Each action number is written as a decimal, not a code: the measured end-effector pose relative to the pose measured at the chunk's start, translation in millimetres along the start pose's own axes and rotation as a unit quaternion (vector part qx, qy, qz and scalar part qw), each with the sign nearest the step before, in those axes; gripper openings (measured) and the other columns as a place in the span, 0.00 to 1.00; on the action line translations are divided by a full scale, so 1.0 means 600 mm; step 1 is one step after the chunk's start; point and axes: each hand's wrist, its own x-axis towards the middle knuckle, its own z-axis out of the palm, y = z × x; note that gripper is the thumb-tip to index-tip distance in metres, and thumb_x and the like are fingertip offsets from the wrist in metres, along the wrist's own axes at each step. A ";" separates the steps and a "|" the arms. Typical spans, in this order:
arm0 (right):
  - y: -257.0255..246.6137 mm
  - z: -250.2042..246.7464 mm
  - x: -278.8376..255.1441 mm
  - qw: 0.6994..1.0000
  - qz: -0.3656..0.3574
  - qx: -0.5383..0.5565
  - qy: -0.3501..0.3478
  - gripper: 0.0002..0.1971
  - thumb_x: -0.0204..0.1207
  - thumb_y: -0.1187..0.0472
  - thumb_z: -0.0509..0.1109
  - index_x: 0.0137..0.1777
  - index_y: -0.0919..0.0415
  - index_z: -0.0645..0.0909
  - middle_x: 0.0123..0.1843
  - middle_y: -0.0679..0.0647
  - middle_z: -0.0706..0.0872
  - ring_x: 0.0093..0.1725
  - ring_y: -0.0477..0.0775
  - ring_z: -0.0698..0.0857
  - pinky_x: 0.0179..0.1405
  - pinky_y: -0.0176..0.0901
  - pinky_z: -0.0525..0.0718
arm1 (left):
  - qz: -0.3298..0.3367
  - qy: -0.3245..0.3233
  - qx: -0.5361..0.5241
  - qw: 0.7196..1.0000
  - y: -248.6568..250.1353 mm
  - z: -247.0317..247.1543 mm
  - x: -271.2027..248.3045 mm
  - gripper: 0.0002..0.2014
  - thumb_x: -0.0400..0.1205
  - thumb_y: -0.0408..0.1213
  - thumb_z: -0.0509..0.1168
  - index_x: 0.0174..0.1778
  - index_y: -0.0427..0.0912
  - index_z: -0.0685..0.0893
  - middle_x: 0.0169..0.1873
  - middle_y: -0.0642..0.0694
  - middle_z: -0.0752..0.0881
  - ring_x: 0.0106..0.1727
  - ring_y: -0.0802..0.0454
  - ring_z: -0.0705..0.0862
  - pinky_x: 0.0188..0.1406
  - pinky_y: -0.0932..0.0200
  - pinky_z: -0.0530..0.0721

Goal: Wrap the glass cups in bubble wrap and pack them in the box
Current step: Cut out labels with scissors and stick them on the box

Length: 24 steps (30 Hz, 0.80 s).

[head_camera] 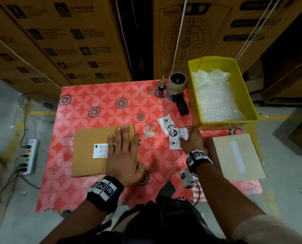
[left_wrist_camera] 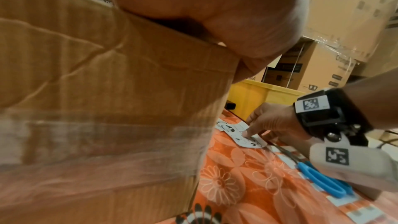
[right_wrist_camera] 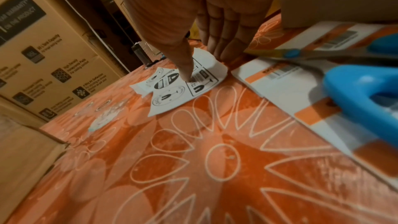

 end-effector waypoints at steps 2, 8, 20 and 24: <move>0.006 0.003 0.003 1.000 0.004 0.011 -0.001 0.29 0.70 0.66 0.83 0.70 0.66 0.77 0.64 0.66 0.87 0.64 0.70 0.88 0.61 0.55 0.87 | -0.010 -0.003 -0.004 1.000 0.006 0.000 0.001 0.52 0.69 0.55 0.60 0.92 0.37 0.62 0.92 0.26 0.47 0.92 0.24 0.42 0.87 0.20 0.48; 0.014 -0.008 0.002 0.998 0.019 -0.009 -0.062 0.40 0.77 0.69 0.77 0.87 0.66 0.62 0.64 0.67 0.90 0.62 0.68 0.91 0.56 0.54 0.88 | -0.031 -0.023 -0.030 0.999 0.019 0.003 0.011 0.46 0.76 0.54 0.59 0.90 0.37 0.64 0.91 0.25 0.48 0.92 0.22 0.40 0.89 0.22 0.47; -0.008 -0.002 -0.036 0.973 -0.104 -0.206 0.030 0.36 0.63 0.56 0.76 0.73 0.65 0.74 0.69 0.68 0.80 0.70 0.74 0.78 0.66 0.67 0.81 | 0.110 0.096 -0.205 0.968 0.053 0.001 0.016 0.25 0.84 0.34 0.67 0.79 0.37 0.81 0.90 0.32 0.64 0.94 0.35 0.57 0.93 0.34 0.56; -0.036 0.027 0.014 0.979 -0.167 -0.117 -0.024 0.27 0.70 0.57 0.78 0.68 0.67 0.79 0.60 0.68 0.86 0.61 0.73 0.85 0.60 0.64 0.84 | 0.145 0.091 -0.250 0.953 0.056 0.001 0.016 0.20 0.85 0.32 0.64 0.73 0.35 0.86 0.83 0.35 0.77 0.86 0.37 0.74 0.86 0.38 0.73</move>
